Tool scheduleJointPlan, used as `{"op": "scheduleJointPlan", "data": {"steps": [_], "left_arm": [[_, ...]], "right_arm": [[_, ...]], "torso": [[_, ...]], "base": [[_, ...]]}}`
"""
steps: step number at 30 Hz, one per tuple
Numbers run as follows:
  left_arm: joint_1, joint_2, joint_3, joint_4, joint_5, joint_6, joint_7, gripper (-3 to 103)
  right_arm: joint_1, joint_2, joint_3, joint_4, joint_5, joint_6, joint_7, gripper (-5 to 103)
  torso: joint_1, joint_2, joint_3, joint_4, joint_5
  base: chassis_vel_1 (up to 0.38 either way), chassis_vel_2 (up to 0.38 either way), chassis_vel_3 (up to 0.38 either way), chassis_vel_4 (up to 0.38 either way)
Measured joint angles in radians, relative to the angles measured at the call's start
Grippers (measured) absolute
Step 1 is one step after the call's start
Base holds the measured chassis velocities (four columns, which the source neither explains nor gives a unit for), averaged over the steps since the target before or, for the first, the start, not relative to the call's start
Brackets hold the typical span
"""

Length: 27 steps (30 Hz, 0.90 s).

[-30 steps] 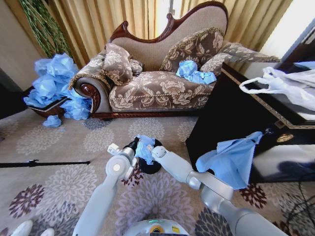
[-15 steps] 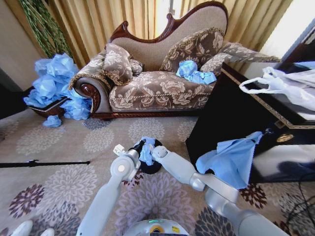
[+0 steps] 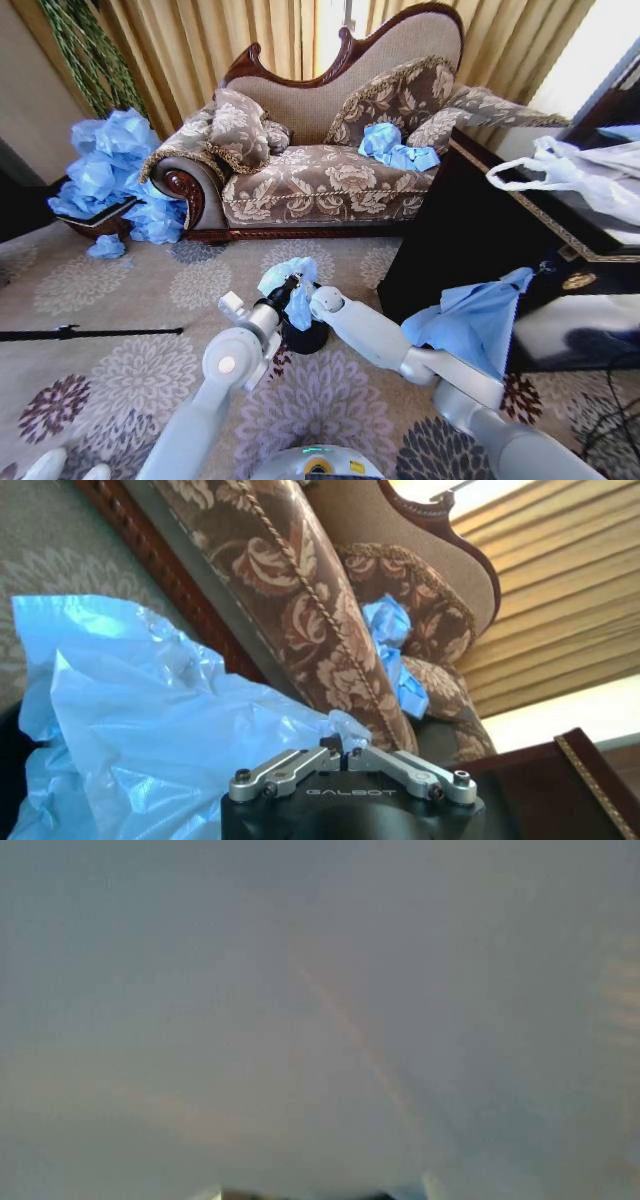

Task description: Place a garbage bag over the trash bin.

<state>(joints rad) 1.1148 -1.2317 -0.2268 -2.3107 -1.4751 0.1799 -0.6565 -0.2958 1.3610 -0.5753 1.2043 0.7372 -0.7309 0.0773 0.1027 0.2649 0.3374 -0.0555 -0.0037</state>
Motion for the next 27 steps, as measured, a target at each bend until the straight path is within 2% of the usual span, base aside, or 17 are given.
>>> {"op": "scheduleJointPlan", "data": {"steps": [4, 7, 10, 12, 15, 22, 26, 27], "left_arm": [[0.006, 0.0, 0.0, -0.008, 0.001, 0.001, 0.004, 0], [-0.011, 0.001, -0.009, 0.004, 0.014, -0.004, 0.019, 0], [-0.024, 0.001, -0.011, 0.017, 0.015, -0.006, 0.021, 0], [-0.041, -0.002, -0.008, 0.032, 0.015, -0.008, 0.022, 0], [-0.043, -0.006, 0.001, 0.033, 0.015, -0.009, 0.022, 0], [-0.022, -0.004, 0.007, 0.03, 0.015, -0.008, 0.026, 0], [-0.016, -0.007, 0.019, 0.025, 0.011, -0.008, 0.026, 0], [-0.016, -0.007, 0.019, 0.025, 0.011, -0.008, 0.026, 0]], "right_arm": [[-0.015, -0.023, 0.011, 0.042, 0.001, 0.0, 0.022, 0], [-0.046, -0.039, 0.05, 0.106, 0.012, 0.001, 0.09, 0], [-0.06, -0.042, 0.069, 0.129, 0.022, 0.009, 0.115, 0], [-0.083, -0.04, 0.106, 0.16, 0.023, 0.058, 0.158, 0], [-0.101, -0.03, 0.148, 0.183, 0.019, 0.089, 0.182, 0], [-0.153, -0.002, 0.232, 0.221, -0.03, 0.146, 0.191, 0], [-0.175, 0.023, 0.27, 0.215, -0.048, 0.232, 0.194, 0], [-0.175, 0.023, 0.27, 0.215, -0.048, 0.232, 0.194, 0]], "torso": [[0.0, 0.0, 0.0, 0.0002, 0.0003], [0.0, 0.0, 0.0, 0.0003, 0.0004], [0.0, 0.0, 0.0, 0.0003, 0.0003], [0.0, 0.0, 0.0, 0.0002, 0.0003], [0.0, 0.0, 0.0, 0.0002, 0.0003], [0.0, 0.0, 0.0, 0.0003, 0.0001], [0.0, 0.0, 0.0, 0.0004, 0.0002], [0.0, 0.0, 0.0, 0.0004, 0.0002]], "base": [[0.0, 0.0, 0.0, 0.0], [0.0, 0.0, 0.0, 0.0], [0.0, 0.0, 0.0, 0.0], [0.0, 0.0, 0.0, 0.0], [0.0, 0.0, 0.0, 0.0], [0.0, 0.0, 0.0, 0.0], [0.0, 0.0, 0.0, 0.0], [0.0, 0.0, 0.0, 0.0]]}}
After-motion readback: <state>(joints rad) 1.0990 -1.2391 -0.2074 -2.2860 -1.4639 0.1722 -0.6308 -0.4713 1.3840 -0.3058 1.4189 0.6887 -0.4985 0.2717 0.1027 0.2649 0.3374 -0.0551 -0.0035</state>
